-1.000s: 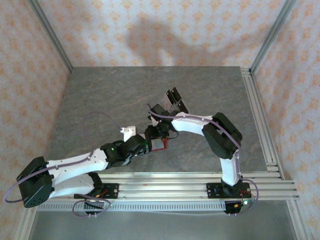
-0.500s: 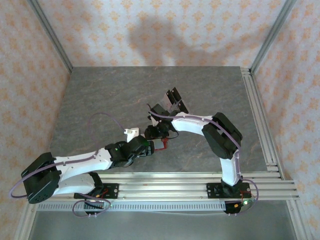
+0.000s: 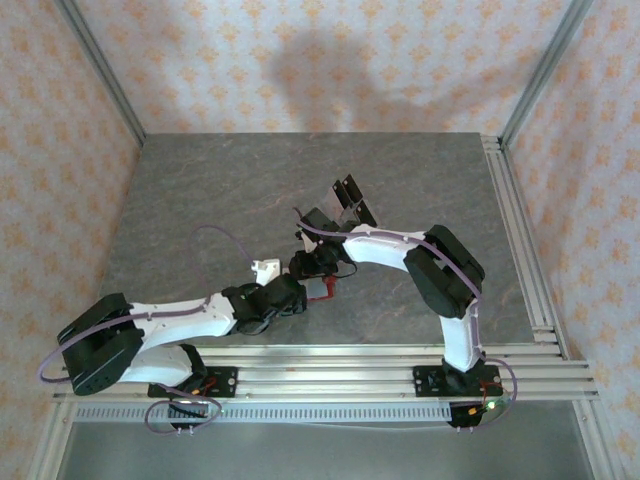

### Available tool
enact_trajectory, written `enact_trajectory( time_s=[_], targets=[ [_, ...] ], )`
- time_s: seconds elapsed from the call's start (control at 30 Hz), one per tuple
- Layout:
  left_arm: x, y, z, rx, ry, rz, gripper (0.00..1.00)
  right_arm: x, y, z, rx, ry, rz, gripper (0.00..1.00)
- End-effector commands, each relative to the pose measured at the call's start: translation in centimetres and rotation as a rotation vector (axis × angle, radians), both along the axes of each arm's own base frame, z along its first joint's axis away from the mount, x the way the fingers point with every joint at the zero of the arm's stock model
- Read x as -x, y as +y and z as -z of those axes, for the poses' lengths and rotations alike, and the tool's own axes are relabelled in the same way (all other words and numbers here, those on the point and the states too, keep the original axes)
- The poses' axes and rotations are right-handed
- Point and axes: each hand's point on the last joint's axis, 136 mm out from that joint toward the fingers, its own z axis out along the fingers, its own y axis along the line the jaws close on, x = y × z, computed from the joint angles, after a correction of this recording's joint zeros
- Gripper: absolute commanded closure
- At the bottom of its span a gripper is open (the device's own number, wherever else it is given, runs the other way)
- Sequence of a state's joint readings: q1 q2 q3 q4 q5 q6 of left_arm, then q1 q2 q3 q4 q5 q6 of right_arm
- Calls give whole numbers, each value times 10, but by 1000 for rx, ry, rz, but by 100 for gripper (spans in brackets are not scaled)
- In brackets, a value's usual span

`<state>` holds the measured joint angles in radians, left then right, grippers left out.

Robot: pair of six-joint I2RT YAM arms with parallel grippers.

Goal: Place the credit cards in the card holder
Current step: Flip over the card slot in the card holder.

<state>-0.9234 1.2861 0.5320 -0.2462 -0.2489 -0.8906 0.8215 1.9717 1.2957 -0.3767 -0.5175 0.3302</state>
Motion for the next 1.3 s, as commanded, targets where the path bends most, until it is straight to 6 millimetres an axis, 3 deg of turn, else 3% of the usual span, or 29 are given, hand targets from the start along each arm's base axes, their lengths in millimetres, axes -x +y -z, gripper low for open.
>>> enact_trajectory(
  time_s=[0.0,0.23,0.6,0.97,1.27],
  targets=[
    [-5,6,-4,-36,-31,-33,0,11,-3,7,27,44,-2,56],
    [-1,11,2,-48,-21,-40,0,8,-2,-6,12,21,0,56],
    [1,13,8,-52,-12,-47,0,-8,-13,-52,-43,-76,93,53],
    [2,14,8,-51,-11,-48,0,3,-27,-31,-39,-29,149,53],
    [2,15,5,-44,-17,-50,0,7,-2,-29,-151,48,139,53]
  ],
)
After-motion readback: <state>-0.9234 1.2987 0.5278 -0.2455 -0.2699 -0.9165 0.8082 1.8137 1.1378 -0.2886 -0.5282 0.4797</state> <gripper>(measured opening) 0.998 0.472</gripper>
